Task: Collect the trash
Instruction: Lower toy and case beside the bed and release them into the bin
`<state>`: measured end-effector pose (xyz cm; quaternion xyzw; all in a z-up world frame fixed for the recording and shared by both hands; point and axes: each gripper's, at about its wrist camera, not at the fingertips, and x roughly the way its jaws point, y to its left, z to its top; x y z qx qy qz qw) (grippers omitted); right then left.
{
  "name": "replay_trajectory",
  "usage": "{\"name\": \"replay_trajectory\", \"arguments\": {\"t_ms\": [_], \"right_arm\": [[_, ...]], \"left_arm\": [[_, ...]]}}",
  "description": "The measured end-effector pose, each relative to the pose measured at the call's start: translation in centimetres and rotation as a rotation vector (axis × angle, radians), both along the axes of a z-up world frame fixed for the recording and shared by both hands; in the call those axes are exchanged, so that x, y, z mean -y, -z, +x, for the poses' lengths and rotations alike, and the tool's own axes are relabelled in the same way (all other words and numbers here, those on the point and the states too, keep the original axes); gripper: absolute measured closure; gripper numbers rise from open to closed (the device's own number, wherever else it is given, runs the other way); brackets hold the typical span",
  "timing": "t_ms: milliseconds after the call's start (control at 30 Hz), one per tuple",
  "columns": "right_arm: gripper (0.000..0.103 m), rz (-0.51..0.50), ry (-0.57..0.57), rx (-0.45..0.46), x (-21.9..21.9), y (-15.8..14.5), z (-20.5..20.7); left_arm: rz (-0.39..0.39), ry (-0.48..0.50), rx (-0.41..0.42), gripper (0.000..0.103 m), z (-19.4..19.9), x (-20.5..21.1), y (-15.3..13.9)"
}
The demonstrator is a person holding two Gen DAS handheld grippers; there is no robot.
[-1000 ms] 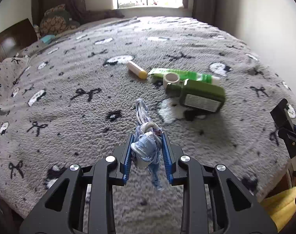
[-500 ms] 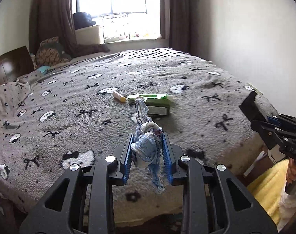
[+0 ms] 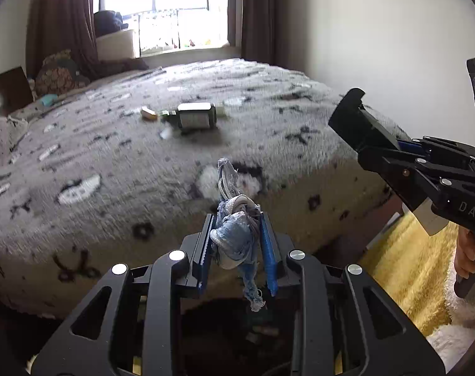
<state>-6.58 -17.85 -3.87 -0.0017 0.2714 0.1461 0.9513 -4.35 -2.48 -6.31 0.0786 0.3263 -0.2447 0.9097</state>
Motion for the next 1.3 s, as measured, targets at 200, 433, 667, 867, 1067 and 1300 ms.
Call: {"name": "replay_trajectory", "arguments": {"t_ms": [200,433,667,867,1067,1300], "right_arm": [[0.081,0.036,-0.002,-0.15,-0.2,4.5,0.9],[0.081,0.041,-0.006,-0.283,-1.0,9.4,2.1],[0.081,0.03,0.009,-0.399,-1.9,13.7,3.2],[0.081,0.016,0.008,-0.49,-2.5,17.1,4.0],[0.081,0.046,0.026,-0.579,-2.2,19.9,5.0],[0.081,0.095,0.033,-0.626,-1.9,21.3,5.5]], "left_arm": [[0.025,0.001,-0.122,0.076,-0.6,0.6,4.8],[0.066,-0.025,-0.269,0.076,-0.5,0.5,10.4],[0.119,-0.068,-0.38,0.076,0.1,0.0,15.5],[0.136,-0.059,-0.438,0.076,0.5,0.3,17.7],[0.123,-0.082,-0.482,0.076,1.0,-0.6,19.5],[0.096,-0.052,-0.523,0.076,2.1,-0.4,20.8]]}}
